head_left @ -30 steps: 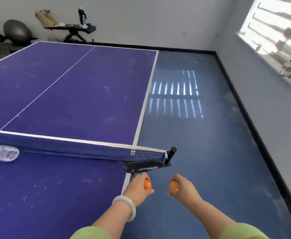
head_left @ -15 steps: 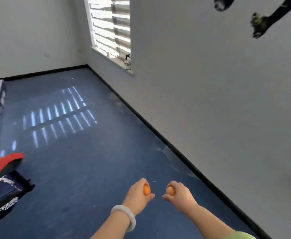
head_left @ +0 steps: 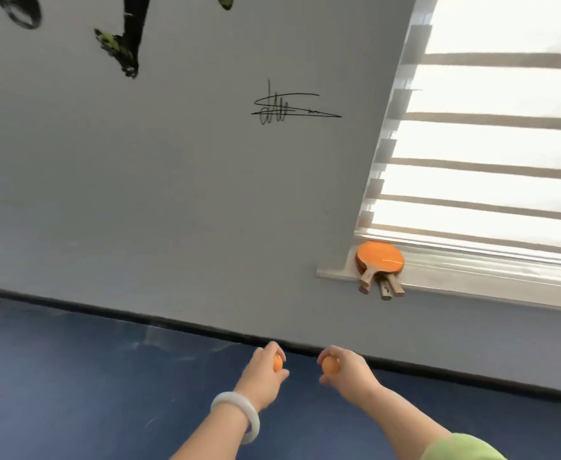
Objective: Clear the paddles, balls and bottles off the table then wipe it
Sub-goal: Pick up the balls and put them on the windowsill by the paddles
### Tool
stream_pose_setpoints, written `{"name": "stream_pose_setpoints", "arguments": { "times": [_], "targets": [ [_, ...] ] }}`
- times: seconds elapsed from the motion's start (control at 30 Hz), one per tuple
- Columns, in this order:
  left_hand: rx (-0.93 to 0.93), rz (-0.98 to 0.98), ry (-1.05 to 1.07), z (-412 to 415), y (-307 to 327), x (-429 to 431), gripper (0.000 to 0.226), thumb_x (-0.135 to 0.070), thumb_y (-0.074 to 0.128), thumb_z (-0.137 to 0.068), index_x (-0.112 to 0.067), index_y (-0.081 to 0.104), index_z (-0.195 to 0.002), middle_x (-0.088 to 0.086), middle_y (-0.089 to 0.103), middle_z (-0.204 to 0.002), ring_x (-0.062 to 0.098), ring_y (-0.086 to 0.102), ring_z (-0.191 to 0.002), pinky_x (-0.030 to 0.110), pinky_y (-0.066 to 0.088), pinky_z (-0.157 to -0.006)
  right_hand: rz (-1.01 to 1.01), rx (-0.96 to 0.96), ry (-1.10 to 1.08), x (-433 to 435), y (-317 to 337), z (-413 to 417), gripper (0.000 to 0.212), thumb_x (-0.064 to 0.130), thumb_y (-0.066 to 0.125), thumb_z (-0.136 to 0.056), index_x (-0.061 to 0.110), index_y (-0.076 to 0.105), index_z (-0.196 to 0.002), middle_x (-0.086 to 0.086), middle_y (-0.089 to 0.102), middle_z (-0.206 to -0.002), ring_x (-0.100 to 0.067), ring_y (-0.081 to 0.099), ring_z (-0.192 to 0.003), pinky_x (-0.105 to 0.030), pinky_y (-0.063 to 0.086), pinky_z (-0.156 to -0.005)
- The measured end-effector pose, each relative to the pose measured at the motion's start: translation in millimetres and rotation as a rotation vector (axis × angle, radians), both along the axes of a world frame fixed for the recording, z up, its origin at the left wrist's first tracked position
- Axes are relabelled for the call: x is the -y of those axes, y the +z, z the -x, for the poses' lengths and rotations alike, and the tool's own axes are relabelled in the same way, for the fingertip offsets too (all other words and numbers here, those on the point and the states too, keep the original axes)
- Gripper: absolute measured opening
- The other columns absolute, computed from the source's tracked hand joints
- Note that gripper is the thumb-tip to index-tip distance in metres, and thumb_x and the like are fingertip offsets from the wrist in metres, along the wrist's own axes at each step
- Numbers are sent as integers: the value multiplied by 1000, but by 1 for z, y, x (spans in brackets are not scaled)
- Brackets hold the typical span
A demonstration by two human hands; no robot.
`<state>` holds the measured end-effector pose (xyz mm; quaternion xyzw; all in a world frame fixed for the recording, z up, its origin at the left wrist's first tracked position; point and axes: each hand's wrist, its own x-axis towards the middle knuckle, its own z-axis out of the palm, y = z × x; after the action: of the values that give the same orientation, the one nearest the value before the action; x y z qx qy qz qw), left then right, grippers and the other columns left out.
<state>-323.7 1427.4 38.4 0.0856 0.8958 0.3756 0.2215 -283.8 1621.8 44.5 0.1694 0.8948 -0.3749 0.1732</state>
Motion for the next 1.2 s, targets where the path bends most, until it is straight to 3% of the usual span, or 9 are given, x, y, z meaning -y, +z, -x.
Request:
{"name": "stream_pose_setpoints", "arguments": {
  "times": [0.27,0.37,0.47,0.63,0.7,0.87,1.03,1.2],
  "targets": [
    [34,-36,-213,99,-11,-123,9,-24,53,-98,-24,45,-101,-6,42,-103,15,48,-82,28,46,-69,-14,48,-194,-100,-7,57,29,16,72,-76,39,56,-84,5,63,-98,-9,56,-79,-17,45,-63],
    [47,-22,-275,134,-16,-159,10,-21,52,-98,-22,44,-104,-4,42,-105,16,48,-86,30,46,-78,-16,53,-270,-135,-10,82,33,17,74,-74,43,53,-78,9,63,-97,-8,57,-85,-12,42,-64],
    [55,12,-324,163,-20,-192,10,-21,51,-98,-22,44,-105,-3,41,-107,18,49,-93,30,40,-83,9,52,-343,-165,-18,102,30,18,76,-74,39,57,-81,9,63,-98,-8,56,-87,-12,39,-65],
    [98,1,-300,196,-26,-244,12,-14,48,-98,-24,42,-102,-3,38,-107,10,45,-87,26,37,-80,48,101,-366,-209,-30,130,30,15,76,-77,38,59,-86,7,61,-106,-9,57,-94,-18,44,-76],
    [120,-15,-265,210,-29,-266,14,-13,46,-99,-25,41,-104,-3,36,-109,10,46,-89,25,37,-81,50,93,-362,-231,-33,150,29,14,76,-76,36,60,-88,7,61,-108,-10,57,-95,-21,45,-81],
    [172,-35,-105,251,-42,-326,27,-4,41,-97,-28,42,-109,-1,33,-111,15,47,-88,31,50,-83,32,93,-261,-290,-40,211,34,7,72,-72,35,62,-88,3,64,-103,-15,60,-95,-21,47,-79],
    [271,-99,189,282,-51,-381,30,-13,54,-94,-27,38,-115,5,56,-113,25,60,-91,43,54,-88,37,130,-84,-347,-50,271,42,1,71,-75,38,51,-75,2,59,-102,-15,57,-92,-27,49,-84],
    [295,-219,482,310,-49,-418,26,-17,61,-94,-29,50,-113,-1,57,-112,21,58,-103,43,51,-96,44,131,10,-372,-65,310,36,5,68,-79,36,57,-92,6,55,-108,-15,61,-101,-27,53,-87]
  ]
}}
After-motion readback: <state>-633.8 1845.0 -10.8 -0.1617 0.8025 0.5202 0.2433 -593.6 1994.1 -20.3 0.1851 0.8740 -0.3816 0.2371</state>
